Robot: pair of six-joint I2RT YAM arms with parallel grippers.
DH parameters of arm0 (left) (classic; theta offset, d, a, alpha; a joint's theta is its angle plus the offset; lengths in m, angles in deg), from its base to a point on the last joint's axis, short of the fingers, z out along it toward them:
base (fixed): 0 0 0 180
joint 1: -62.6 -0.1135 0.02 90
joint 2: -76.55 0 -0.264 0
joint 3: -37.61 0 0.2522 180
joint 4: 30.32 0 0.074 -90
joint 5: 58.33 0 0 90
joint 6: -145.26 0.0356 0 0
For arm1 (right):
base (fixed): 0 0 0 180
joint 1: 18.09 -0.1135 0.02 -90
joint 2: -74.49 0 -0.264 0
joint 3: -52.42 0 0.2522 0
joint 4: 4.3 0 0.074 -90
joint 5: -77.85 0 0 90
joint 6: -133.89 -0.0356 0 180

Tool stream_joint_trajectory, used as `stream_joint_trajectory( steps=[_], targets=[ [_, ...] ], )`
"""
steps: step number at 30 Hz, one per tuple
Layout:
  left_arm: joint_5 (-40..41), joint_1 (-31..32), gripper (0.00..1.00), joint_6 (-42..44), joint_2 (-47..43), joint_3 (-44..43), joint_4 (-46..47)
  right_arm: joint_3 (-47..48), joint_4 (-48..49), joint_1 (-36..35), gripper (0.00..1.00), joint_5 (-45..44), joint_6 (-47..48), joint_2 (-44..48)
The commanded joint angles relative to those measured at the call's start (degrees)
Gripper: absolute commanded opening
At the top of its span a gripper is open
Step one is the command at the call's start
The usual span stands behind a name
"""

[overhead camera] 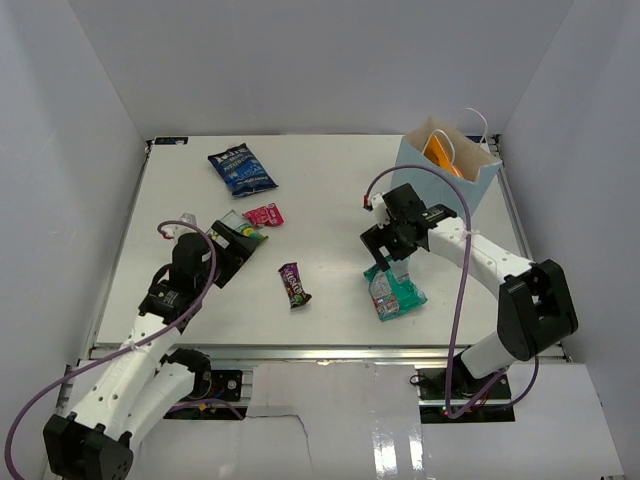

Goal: Place the snacks into the paper bag

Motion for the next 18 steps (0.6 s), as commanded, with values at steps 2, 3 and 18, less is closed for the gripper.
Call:
stream_joint_trajectory(
  steps=[2, 3, 18],
  targets=[
    [0.39, -0.19, 0.95, -2.83, 0.47, 0.94, -1.37, -5.61, 6.05, 0.86, 0.95, -5.41, -5.49, 2.65],
    [0.04, -0.19, 0.95, -2.48, 0.91, 0.85, -1.28, -6.41, 6.06, 0.95, 0.95, -5.23, -5.58, 2.65],
    [-10.68, -0.19, 0.94, 1.83, -0.04, 5.59, 8.38, -12.13, 9.13, 5.34, 0.46, 12.16, -2.33, 2.03]
  ],
)
